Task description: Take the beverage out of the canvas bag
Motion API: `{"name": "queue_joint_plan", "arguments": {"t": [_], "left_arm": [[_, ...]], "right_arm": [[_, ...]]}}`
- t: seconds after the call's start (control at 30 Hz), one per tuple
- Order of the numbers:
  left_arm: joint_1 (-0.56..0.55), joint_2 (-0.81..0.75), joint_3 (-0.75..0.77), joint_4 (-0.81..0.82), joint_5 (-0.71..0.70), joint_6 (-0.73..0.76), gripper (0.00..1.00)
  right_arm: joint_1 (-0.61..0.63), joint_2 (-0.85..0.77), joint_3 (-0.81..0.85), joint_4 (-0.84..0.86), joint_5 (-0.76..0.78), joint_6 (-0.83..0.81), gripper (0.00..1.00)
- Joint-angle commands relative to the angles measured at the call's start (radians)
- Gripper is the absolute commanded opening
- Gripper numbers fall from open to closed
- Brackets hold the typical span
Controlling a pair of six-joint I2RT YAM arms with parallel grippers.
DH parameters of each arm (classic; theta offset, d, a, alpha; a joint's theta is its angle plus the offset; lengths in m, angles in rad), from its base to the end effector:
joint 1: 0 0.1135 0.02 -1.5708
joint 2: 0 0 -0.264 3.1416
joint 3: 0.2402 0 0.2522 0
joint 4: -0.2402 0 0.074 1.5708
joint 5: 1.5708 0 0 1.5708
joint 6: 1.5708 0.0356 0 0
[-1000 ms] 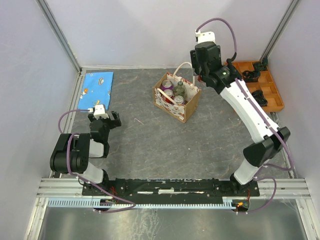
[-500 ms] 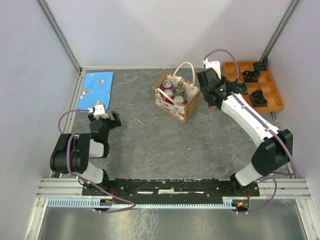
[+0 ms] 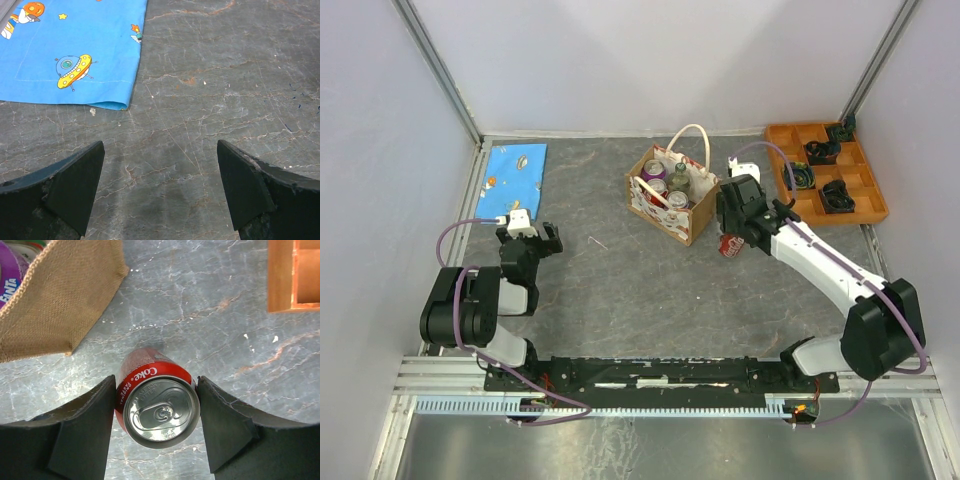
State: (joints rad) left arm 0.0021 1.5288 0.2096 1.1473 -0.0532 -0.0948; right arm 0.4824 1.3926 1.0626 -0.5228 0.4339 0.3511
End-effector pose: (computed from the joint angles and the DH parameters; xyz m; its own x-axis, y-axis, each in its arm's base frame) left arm 0.2359 0.0024 0.1362 -0.1651 -0.0949 -0.9817 -0.0704 0.9940 -0.0842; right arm 0.2677 0.1233 0.2706 -0.6870 -0.0075 -0.7266 0.0643 0.9954 -0.0710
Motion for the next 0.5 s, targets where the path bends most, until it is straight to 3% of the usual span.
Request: {"name": "queue_joint_plan", "arguments": {"t": [0.0, 0.47], "left_arm": [[-0.005, -0.011, 0.022, 0.034, -0.024, 0.065, 0.99], [-0.005, -0.011, 0.023, 0.034, -0.024, 0.064, 0.99]], "right_arm": [[0.022, -0.058, -0.027, 0.15, -0.037, 0.025, 0.0], [0.096, 0.047, 0.018, 0.066, -0.037, 0.038, 0.0]]}}
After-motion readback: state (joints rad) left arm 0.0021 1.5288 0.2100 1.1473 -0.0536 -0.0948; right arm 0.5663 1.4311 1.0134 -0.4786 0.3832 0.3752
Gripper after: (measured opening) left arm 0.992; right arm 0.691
